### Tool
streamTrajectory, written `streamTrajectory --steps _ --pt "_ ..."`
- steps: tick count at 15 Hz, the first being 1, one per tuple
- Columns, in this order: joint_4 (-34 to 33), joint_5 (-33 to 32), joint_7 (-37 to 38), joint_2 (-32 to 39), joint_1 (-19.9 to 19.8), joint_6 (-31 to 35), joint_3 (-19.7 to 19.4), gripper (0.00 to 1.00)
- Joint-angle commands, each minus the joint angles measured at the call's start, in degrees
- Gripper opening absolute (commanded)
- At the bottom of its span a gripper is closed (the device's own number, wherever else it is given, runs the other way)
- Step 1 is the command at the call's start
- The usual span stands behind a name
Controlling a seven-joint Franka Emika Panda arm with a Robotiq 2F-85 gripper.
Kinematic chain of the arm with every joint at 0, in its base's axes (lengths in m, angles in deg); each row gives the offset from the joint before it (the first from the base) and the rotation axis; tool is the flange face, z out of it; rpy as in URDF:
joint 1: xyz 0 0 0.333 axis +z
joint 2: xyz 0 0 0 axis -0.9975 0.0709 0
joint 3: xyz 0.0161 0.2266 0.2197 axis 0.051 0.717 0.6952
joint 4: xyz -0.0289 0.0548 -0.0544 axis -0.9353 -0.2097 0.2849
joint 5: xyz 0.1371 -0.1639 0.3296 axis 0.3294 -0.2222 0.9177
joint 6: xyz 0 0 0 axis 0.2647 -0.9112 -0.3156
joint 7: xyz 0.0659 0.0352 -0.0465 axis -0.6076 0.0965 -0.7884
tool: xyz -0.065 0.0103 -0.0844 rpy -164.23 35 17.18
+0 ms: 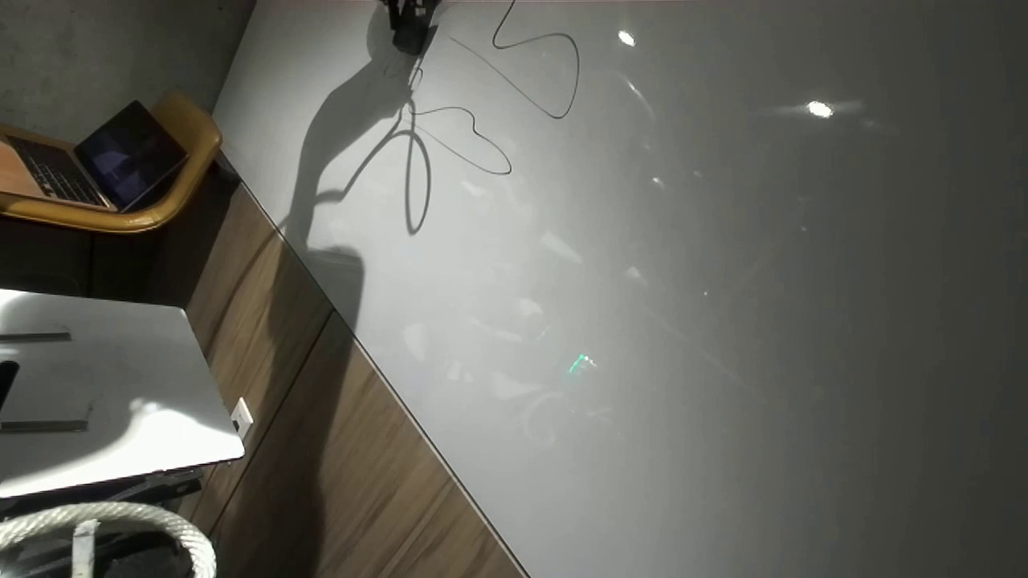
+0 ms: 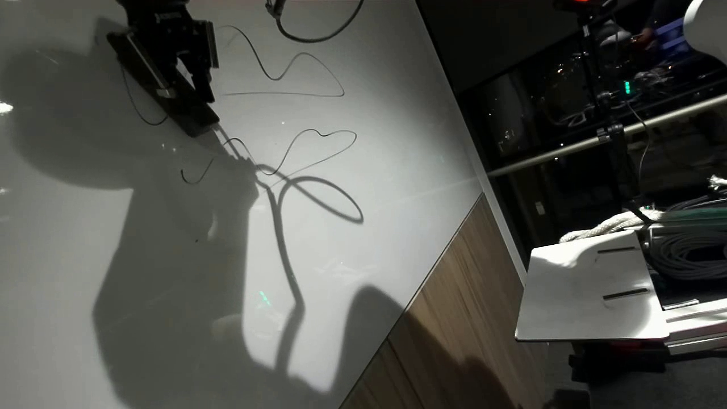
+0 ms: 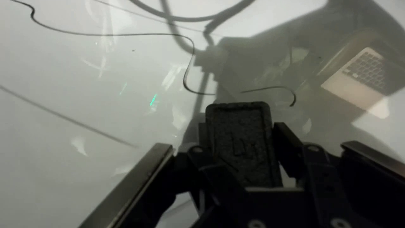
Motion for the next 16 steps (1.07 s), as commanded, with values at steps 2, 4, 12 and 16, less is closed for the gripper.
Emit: streamTrajectory --steps 2,4,12,16 --pt "-16.4 -5.5 -3.0 7.0 3.6 -6.2 -0.7 0.28" --pt "-21.3 -6.9 -3.3 10.3 5.6 -7.7 -0.5 0.28" --pt "-28.2 -5.5 -4.1 19.6 13.2 -8.2 -5.9 0.28" --pt "-29.1 -7.9 -6.9 18.6 13.1 -11.7 -8.4 0.28"
